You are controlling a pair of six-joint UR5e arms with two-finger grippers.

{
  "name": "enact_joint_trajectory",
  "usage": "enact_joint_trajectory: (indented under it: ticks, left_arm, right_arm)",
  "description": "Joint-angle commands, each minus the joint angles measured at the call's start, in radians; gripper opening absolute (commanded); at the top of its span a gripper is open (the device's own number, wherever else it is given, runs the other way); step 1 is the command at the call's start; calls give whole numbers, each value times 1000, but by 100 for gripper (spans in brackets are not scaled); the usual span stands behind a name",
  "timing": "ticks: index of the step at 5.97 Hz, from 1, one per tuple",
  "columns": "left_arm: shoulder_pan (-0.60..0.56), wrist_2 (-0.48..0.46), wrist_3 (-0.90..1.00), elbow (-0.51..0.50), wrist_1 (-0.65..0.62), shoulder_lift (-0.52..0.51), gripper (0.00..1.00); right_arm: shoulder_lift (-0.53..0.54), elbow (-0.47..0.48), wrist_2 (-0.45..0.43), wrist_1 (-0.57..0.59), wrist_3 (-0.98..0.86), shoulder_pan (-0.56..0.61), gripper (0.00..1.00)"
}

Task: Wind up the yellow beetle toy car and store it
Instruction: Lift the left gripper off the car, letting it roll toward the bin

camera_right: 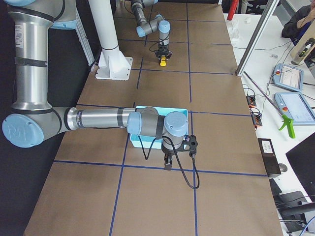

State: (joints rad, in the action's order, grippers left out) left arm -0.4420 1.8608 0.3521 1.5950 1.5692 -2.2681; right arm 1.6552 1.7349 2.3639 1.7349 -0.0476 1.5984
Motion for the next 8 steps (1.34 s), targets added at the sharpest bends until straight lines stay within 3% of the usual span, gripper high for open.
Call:
enact_joint_trajectory:
  ticks: [1, 5, 8]
  left_arm:
    - [-1, -2, -1, 2, 3, 1, 100]
    - [-33, -5, -1, 46, -9, 30, 100]
    - [-189, 0, -1, 244, -107, 178, 100]
  right_arm:
    - [0, 2, 0, 0, 0, 0, 100]
    - [0, 2, 0, 0, 0, 0, 100]
    - [12, 5, -8, 0, 8, 41, 100]
